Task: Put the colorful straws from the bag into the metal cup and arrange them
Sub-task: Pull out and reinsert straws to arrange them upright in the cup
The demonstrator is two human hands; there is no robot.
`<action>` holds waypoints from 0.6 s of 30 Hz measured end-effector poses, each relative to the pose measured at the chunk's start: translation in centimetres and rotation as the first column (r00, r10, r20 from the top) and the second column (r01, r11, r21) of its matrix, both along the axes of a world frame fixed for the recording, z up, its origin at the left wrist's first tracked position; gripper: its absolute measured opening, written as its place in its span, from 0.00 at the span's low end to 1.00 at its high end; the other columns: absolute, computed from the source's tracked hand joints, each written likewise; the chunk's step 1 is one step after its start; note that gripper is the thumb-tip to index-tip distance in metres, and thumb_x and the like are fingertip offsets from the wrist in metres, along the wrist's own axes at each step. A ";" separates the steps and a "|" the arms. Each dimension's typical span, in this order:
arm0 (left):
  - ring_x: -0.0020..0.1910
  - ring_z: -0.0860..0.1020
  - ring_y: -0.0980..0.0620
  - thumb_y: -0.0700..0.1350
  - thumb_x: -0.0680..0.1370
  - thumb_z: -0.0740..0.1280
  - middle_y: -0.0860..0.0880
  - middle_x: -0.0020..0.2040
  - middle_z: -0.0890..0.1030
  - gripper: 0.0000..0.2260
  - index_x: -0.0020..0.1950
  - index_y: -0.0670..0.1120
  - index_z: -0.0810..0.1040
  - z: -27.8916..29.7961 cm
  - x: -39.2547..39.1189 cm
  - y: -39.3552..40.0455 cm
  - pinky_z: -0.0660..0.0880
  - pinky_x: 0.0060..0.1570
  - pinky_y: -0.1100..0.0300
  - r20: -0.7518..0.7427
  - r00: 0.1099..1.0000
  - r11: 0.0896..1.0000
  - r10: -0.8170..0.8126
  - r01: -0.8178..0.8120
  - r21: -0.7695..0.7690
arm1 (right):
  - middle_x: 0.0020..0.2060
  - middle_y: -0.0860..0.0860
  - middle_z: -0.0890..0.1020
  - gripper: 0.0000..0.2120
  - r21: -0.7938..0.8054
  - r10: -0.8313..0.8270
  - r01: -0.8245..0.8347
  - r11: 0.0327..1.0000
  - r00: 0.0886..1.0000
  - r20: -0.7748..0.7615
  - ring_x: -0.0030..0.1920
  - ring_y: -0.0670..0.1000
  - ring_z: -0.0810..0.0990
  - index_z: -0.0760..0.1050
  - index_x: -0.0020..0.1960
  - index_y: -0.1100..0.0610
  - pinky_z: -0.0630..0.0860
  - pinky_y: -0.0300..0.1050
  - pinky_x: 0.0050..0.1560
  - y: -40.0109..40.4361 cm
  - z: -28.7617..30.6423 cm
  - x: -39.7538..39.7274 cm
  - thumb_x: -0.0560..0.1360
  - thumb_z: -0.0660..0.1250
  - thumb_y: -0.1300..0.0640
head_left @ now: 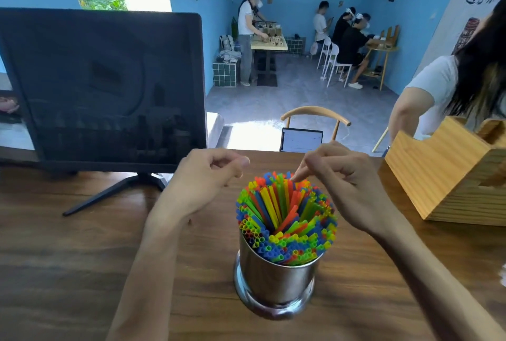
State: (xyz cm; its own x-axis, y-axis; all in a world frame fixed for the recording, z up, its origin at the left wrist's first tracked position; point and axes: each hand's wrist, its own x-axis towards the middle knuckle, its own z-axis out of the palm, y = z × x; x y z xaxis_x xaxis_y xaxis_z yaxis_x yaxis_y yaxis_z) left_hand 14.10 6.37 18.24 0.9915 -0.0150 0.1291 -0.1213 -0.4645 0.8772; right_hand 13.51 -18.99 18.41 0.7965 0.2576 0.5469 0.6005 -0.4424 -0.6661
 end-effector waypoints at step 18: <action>0.48 0.83 0.63 0.50 0.78 0.73 0.62 0.44 0.86 0.04 0.48 0.59 0.87 1.5 -0.9 -0.2 0.74 0.43 0.72 0.135 0.986 0.994 -0.096 0.087 0.070 | 0.41 0.53 0.84 0.25 0.216 0.038 -0.020 0.976 0.996 -0.078 0.47 0.52 0.82 0.86 0.40 0.51 0.71 0.35 0.49 -0.2 -0.1 0.1 0.80 0.60 0.37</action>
